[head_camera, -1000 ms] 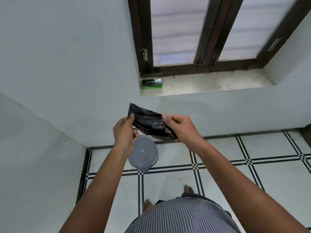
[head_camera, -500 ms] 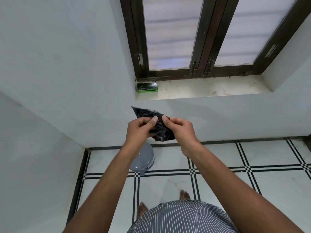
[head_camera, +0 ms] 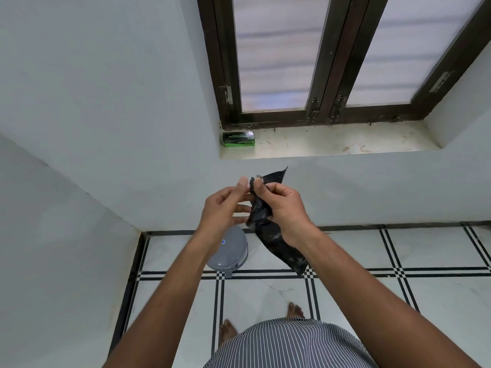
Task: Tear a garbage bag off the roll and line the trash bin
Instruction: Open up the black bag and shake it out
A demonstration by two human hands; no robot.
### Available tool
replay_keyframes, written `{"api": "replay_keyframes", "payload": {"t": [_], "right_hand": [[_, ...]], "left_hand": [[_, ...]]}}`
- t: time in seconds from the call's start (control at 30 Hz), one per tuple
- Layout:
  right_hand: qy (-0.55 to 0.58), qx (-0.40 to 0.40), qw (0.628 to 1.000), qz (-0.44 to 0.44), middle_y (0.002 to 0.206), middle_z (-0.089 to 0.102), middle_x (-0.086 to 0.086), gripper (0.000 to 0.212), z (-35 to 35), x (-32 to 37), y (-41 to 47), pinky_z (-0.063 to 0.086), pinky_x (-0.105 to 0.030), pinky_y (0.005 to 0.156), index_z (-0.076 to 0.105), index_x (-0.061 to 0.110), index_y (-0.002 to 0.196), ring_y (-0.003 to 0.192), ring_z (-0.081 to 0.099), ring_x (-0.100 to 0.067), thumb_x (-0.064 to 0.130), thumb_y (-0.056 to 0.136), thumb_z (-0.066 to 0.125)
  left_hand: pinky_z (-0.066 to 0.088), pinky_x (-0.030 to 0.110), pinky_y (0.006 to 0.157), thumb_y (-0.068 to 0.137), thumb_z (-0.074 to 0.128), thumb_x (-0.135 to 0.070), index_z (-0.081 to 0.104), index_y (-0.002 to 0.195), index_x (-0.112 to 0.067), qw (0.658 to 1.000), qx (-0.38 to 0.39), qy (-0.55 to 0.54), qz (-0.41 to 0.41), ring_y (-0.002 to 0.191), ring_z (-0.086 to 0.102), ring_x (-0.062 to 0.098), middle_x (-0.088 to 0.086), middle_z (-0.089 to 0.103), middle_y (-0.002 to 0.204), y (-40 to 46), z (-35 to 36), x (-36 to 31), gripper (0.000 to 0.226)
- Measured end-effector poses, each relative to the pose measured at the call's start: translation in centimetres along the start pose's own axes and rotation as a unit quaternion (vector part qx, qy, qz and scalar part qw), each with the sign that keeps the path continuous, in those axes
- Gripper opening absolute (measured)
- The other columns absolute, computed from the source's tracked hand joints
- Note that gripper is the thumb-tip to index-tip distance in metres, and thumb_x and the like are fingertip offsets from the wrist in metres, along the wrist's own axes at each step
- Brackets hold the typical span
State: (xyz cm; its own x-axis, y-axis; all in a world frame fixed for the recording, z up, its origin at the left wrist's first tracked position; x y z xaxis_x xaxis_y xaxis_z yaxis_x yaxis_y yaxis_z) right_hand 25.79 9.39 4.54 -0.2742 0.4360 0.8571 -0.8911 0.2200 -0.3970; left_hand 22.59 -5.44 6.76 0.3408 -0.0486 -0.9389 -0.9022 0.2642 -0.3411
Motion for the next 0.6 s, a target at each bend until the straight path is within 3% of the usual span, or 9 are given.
{"api": "replay_keyframes", "payload": {"t": [0.07,0.2,0.27,0.33,0.43,0.5,0.6], "right_hand": [[0.009,0.02,1.0,0.003,0.083,0.072,-0.012,0.054,0.8,0.0,-0.1,0.064,-0.036,0.057,0.074,-0.001,0.106,0.069,0.07,-0.025,0.046,0.083,0.085],[0.037,0.021,0.999,0.027,0.095,0.079,-0.012,0.048,0.5,-0.6,0.4,0.064,-0.036,0.08,0.077,0.006,0.106,0.081,0.074,-0.025,0.048,0.083,0.086],[0.059,-0.018,0.997,0.041,0.087,0.076,-0.004,0.038,-0.8,-1.1,0.9,0.056,-0.032,0.078,0.076,0.012,0.1,0.069,0.067,-0.015,0.045,0.087,0.087],[0.076,-0.084,0.992,0.055,0.081,0.07,0.003,0.031,-2.6,-1.7,1.2,0.053,-0.026,0.07,0.075,0.014,0.105,0.059,0.057,-0.006,0.043,0.097,0.082],[0.063,-0.166,0.981,0.075,0.094,0.071,0.001,0.032,-5.3,-2.7,1.3,0.056,-0.024,0.066,0.072,0.011,0.108,0.062,0.053,-0.008,0.042,0.104,0.076],[-0.026,-0.177,0.981,0.07,0.115,0.076,-0.004,0.034,-5.6,-2.7,1.3,0.059,-0.027,0.073,0.071,0.011,0.114,0.073,0.061,-0.011,0.044,0.107,0.072],[-0.235,-0.172,0.955,-0.052,0.141,0.067,0.002,0.052,-4.0,-0.1,0.8,0.057,-0.039,0.107,0.06,0.02,0.144,0.118,0.065,-0.015,0.058,0.109,0.061]], "left_hand": [[0.066,0.042,0.086,0.098,0.074,-0.047,0.081,0.111,-0.009,1.0,0.011,-0.006,0.003,0.099,0.08,0.03,0.012,0.082,0.109,0.2,0.2,0.0,0.041],[0.063,0.033,0.073,0.103,0.071,-0.027,0.075,0.104,-0.007,0.995,-0.028,-0.088,-0.037,0.093,0.075,0.025,0.014,0.079,0.102,1.1,-2.0,1.4,0.02],[0.062,0.031,0.067,0.108,0.061,-0.026,0.072,0.115,-0.008,0.975,-0.071,-0.195,-0.078,0.095,0.072,0.025,0.014,0.077,0.109,1.6,-3.4,2.7,0.022],[0.062,0.033,0.075,0.113,0.051,-0.022,0.072,0.119,-0.006,0.936,-0.11,-0.321,-0.094,0.096,0.073,0.025,0.013,0.076,0.114,1.7,-4.8,3.3,0.027],[0.06,0.039,0.084,0.115,0.044,-0.022,0.071,0.124,-0.006,0.912,-0.143,-0.374,-0.087,0.099,0.074,0.025,0.013,0.077,0.115,1.7,-7.0,2.9,0.033],[0.06,0.042,0.086,0.115,0.044,-0.028,0.073,0.126,-0.005,0.923,-0.136,-0.35,-0.087,0.102,0.078,0.026,0.012,0.08,0.117,1.5,-7.4,2.4,0.039],[0.061,0.042,0.083,0.114,0.045,-0.037,0.075,0.122,-0.011,0.961,-0.106,-0.24,-0.09,0.104,0.08,0.027,0.009,0.083,0.113,1.4,-7.2,1.6,0.041]]}}
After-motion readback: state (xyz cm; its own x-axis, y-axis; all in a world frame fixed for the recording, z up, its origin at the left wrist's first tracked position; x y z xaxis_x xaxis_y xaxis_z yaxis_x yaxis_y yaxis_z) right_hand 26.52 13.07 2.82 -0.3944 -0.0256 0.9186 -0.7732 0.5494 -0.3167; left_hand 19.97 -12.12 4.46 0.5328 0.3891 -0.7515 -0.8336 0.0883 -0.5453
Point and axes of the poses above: each hand's wrist, its own y-axis towards the middle knuckle, its own z-axis out of the palm, x = y × z, the point moved 10 cm from there along y, towards the middle knuckle
